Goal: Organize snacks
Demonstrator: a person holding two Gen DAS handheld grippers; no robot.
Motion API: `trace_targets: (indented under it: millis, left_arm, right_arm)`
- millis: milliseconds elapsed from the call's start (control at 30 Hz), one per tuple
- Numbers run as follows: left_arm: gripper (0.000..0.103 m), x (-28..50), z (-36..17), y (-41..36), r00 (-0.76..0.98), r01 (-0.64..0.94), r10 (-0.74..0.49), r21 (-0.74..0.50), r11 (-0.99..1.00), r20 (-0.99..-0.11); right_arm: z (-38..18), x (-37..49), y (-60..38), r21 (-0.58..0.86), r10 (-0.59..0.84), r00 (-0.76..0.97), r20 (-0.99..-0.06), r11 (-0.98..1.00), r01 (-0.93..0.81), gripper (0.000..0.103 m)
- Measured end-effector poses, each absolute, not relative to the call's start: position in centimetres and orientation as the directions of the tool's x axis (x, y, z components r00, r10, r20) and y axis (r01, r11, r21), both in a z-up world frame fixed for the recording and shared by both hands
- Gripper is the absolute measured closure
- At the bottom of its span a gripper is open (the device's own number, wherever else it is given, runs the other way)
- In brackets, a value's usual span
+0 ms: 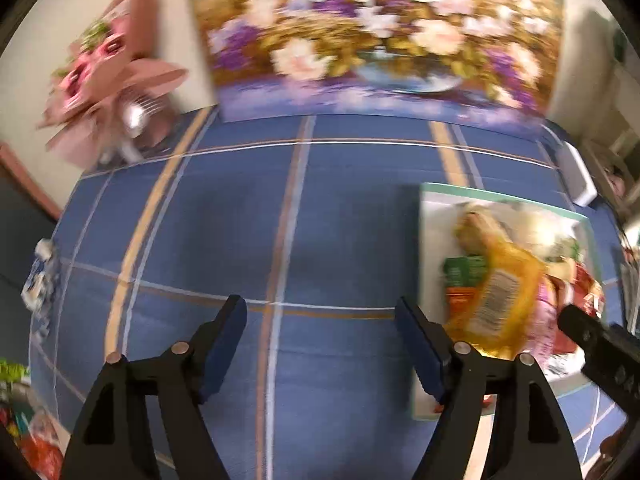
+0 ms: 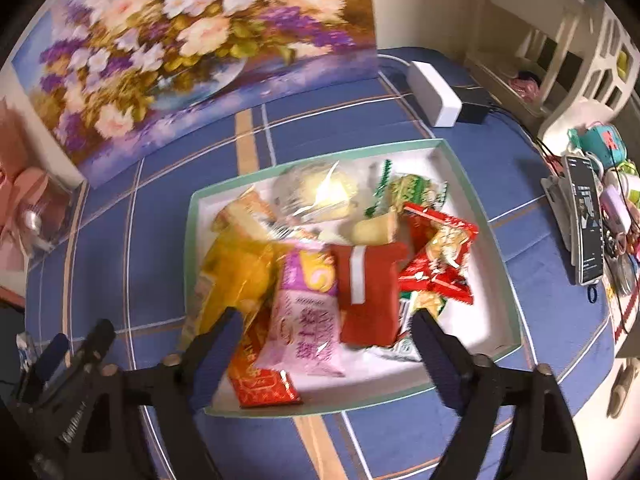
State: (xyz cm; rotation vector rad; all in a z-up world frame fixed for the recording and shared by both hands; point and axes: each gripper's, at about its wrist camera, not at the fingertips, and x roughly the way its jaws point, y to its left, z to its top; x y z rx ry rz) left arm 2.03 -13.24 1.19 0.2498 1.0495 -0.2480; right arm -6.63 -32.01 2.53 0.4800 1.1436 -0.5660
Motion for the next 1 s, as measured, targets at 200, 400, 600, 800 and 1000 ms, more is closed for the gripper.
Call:
trace_targets:
  millis: [200, 400, 600, 800, 1000]
  left_arm:
    - [0.023, 1.1, 1.3, -10.4, 0.498, 0.246, -0.043, 0.093, 0.965, -0.866]
    - [0.011, -0.1, 1.0, -8.6, 0.484, 0.253, -0.101, 0.029, 0.967, -0.869]
    - [0.003, -1.2, 1.6, -6.9, 0.515, 0.251, -0.129, 0.005, 0.968, -0.847]
    - [0.003, -1.6, 1.1, -6.0, 0.496, 0.253, -0.125, 0.005, 0.967, -0.86]
    - [0.003, -2.0, 0.9, -5.4, 0.474, 0.24, -0.113, 0.005, 0.971, -0.873]
  right_arm:
    - [2.7, -7.1, -29.8, 0.08, -0.167, 0.334, -0.928, 0.784, 0.615, 0.001]
    - [3.1, -7.8, -27.5, 0.089, -0.161, 0.358, -0.92, 0.803, 0.589, 0.0]
    - [3.5, -8.6, -25.9, 0.07, -0.176, 0.364, -0.915, 0.817, 0.572, 0.0]
    - [3.2, -9.2, -24.9, 0.052, -0.183, 0.355, -0.917, 0.827, 0.56, 0.0]
    - [3.0, -9.7, -24.3, 0.045, -0.186, 0.351, -0.918, 0.829, 0.557, 0.0]
